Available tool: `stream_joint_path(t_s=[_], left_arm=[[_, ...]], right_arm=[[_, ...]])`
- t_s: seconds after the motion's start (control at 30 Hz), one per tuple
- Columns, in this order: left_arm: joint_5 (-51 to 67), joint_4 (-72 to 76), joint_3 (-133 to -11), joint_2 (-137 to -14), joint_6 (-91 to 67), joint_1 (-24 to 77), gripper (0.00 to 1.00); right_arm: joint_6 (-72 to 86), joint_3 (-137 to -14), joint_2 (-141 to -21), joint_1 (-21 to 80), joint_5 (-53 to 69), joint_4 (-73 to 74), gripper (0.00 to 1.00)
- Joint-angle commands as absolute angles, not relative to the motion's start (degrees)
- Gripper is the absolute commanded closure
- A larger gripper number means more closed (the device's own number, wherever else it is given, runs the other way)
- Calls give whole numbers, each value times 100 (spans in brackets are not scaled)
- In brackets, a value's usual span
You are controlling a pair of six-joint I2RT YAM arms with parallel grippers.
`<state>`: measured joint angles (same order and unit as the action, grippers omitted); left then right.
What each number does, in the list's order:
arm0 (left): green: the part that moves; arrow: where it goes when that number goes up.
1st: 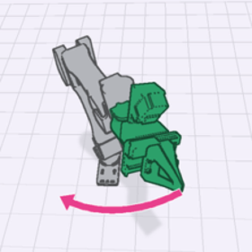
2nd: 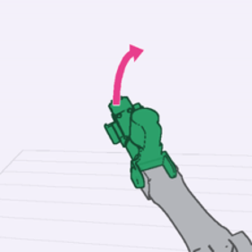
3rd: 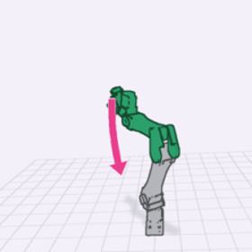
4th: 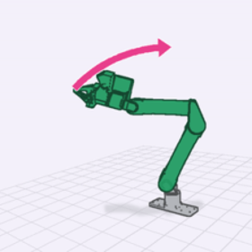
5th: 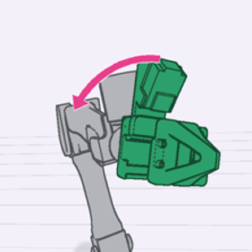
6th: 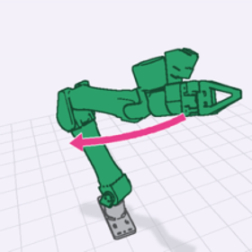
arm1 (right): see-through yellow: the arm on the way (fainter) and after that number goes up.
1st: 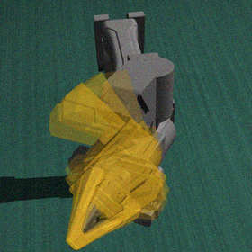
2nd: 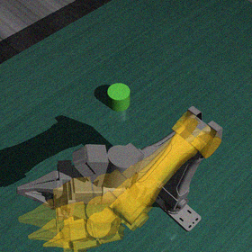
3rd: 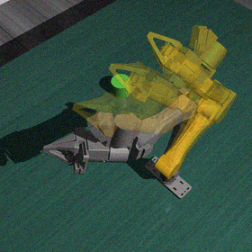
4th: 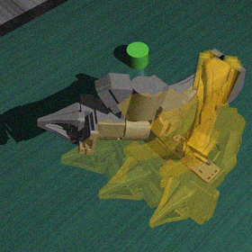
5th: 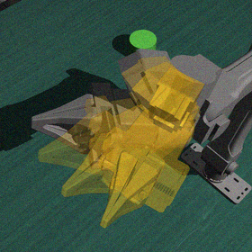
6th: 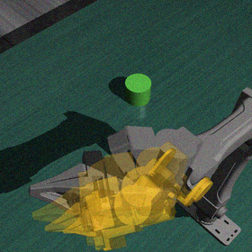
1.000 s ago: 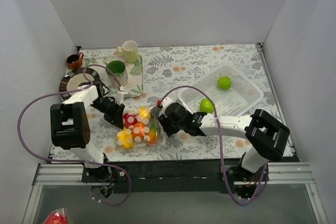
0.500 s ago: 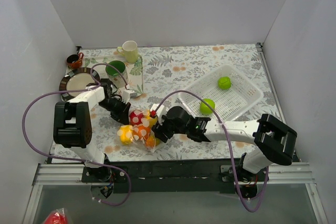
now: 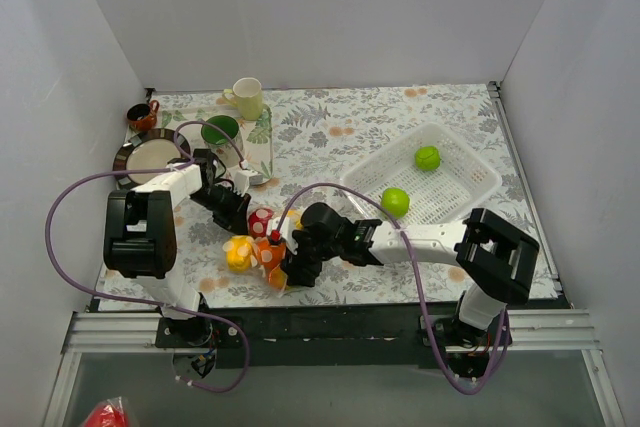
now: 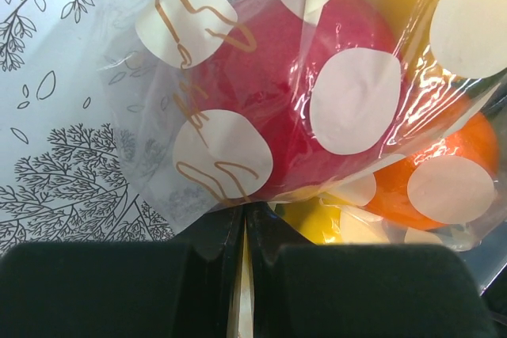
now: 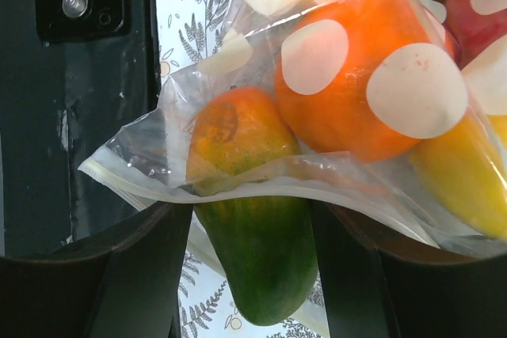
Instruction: Open the zip-top bag and remove the fake food
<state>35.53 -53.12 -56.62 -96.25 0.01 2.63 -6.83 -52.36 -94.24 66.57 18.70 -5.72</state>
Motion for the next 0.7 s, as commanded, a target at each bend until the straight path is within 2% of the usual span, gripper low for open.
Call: stream_joint_path(t_s=[0.0, 0.2, 0.43, 0.67], left_arm=[[3340, -5019, -5572, -9694, 44, 316, 98], [3392, -4992, -5581, -9730, 35, 316, 98], [3428, -5071, -5704, -9642, 35, 334, 98], [3393, -5054, -5739, -9685, -123, 343, 98]], right_arm=[[-835, -5064, -9475, 6688, 2127, -202, 33], [-747, -4702, -9141, 6688, 1986, -431, 33], [-633, -4825, -9711, 6723, 2180, -352, 36], [-571, -4527, -9668, 6776, 2013, -352, 36]])
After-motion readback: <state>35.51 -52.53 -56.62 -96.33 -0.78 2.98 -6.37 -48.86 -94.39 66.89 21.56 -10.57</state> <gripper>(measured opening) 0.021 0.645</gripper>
